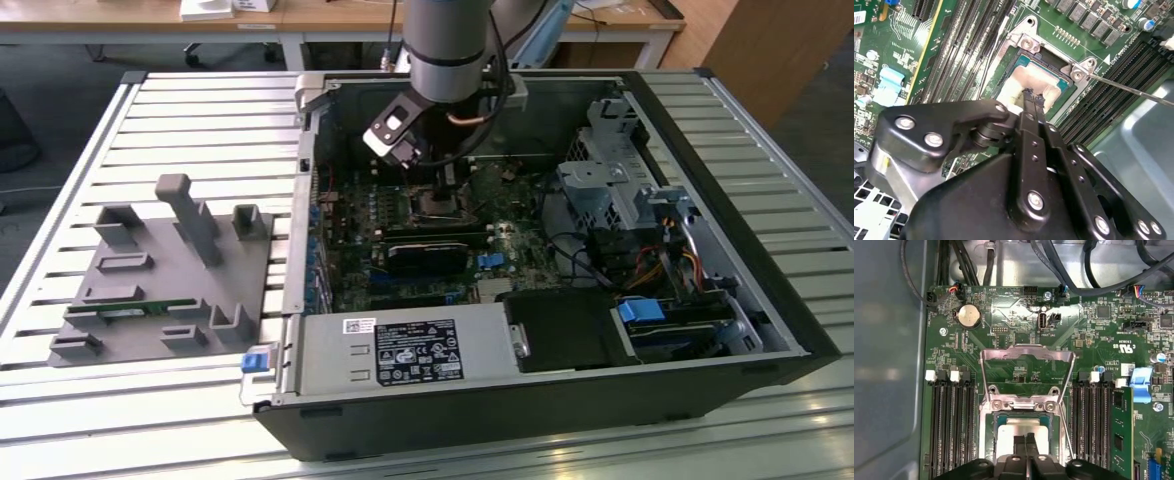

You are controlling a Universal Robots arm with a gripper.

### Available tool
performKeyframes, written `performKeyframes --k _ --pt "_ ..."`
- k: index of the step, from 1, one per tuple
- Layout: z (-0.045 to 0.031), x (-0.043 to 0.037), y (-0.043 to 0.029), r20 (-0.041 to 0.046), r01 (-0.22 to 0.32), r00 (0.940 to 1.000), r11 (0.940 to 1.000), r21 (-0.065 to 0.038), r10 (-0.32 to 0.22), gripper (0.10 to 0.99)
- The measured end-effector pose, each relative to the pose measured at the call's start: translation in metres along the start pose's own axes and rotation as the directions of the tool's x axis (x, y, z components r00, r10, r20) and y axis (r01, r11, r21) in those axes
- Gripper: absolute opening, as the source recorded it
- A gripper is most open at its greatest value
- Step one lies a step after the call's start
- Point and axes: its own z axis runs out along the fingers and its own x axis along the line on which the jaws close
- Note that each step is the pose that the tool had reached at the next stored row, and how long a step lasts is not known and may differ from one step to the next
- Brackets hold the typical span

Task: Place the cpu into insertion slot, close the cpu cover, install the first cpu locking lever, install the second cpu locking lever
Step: 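Place the cpu into insertion slot, then close the cpu cover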

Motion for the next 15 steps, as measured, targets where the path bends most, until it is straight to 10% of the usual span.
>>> performKeyframes --k 15 --pt "-0.0059 0.0001 0.0004 0.0 0.0 1.0 1.0 0.0 0.0 0.106"
